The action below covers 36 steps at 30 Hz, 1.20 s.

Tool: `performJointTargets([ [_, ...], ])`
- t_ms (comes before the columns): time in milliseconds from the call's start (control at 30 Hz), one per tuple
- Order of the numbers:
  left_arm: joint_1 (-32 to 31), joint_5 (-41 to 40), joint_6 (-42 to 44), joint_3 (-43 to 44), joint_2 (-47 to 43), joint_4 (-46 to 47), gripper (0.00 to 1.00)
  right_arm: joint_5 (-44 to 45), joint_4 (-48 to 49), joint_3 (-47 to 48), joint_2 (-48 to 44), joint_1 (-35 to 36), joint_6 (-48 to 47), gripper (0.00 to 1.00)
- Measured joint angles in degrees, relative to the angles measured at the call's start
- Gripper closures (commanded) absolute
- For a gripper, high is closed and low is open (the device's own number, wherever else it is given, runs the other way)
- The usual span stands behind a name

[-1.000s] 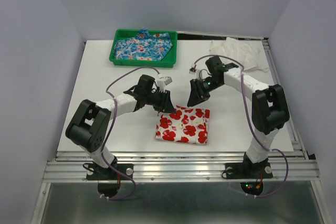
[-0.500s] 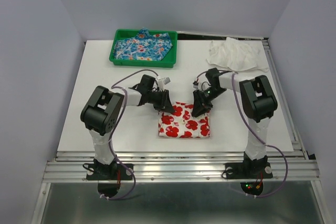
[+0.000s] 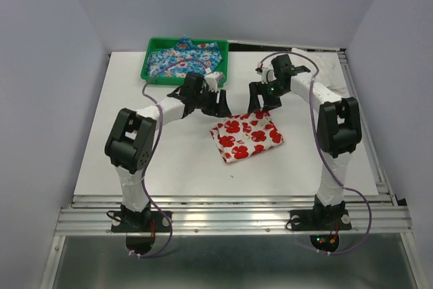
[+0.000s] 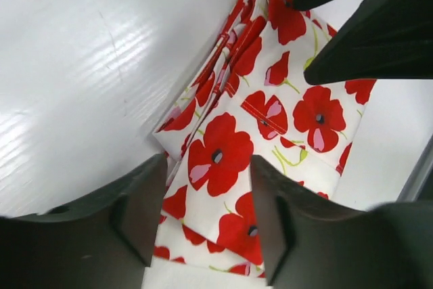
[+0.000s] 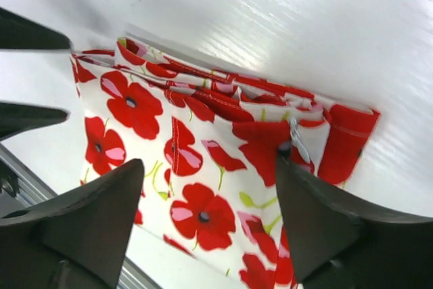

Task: Fold and stack the skirts
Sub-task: Fold the skirt, then neatly place the folded skirt to the corner

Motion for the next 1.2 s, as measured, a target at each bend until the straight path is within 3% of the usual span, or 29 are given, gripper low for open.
performJointTargets([
  [67, 0.07, -2.91, 1.11, -0.11, -4.5, -2.25, 0.21, 1.66, -0.7, -0.02, -2.25, 0.0, 0.04, 0.11],
  [100, 0.22, -3.69, 1.2, -0.5, -7.21, -2.97, 0.05, 3.17, -1.22, -0.02, -4.24, 0.0, 0.07, 0.11],
  [133, 0.39, -4.22, 1.14, -1.14, -9.77, -3.32, 0.01, 4.07, -1.33, -0.09, -5.79, 0.0, 0.09, 0.11],
  [300, 1.09, -5.18, -5.33, -10.43, -27.98, -3.69, 0.01, 10.23, -2.19, -2.89, -14.27, 0.0, -0.37, 0.11],
  [467, 1.14, -5.66, -13.66, -20.37, -32.65, -3.61, 0.02, 13.9, -2.8, -7.1, -15.85, -0.44, -1.2, 0.11],
  [567, 1.11, -5.99, -16.46, -25.0, -31.71, -4.83, 0.13, 14.56, -3.21, -10.47, -13.51, -0.92, -1.62, 0.12],
  [600, 1.11, -6.01, -17.18, -25.73, -31.08, -5.11, 0.26, 14.56, -3.23, -11.19, -12.79, -1.03, -1.62, 0.12],
  [767, 0.39, -4.72, -18.32, -25.57, -29.22, -2.27, 0.48, 13.64, -2.99, -13.44, -9.09, -2.12, -1.55, 0.11],
  [800, -0.11, -4.2, -18.29, -25.18, -28.96, -1.49, 0.62, 13.31, -2.89, -13.77, -8.85, -2.47, -1.53, 0.11],
  [833, -0.9, -3.41, -18.1, -24.48, -28.46, -0.57, 0.68, 12.76, -2.97, -14.1, -8.83, -3.04, -1.49, 0.11],
  [867, -1.7, -2.6, -17.57, -23.45, -27.78, 0.44, 0.8, 12.52, -3.02, -14.1, -8.83, -3.37, -1.46, 0.11],
  [900, -2.05, -2.49, -17.68, -23.15, -27.39, 0.94, 0.8, 11.91, -2.78, -14.1, -8.83, -3.96, -1.4, 0.11],
  [933, -3.23, -1.99, -16.79, -21.09, -25.88, 0.76, 0.87, 11.32, -2.56, -14.1, -8.83, -4.42, -1.36, 0.11],
  [1100, -8.55, -0.68, -13.9, -4.9, -12.76, 1.7, 1.0, 7.13, -2.51, -14.1, -8.83, -7.21, -0.68, 0.11],
  [1200, -10.47, 0.57, -13.84, 0.5, -7.1, 2.58, 1.0, 4.39, -2.4, -14.14, -8.7, -8.59, 0.33, 0.14],
])
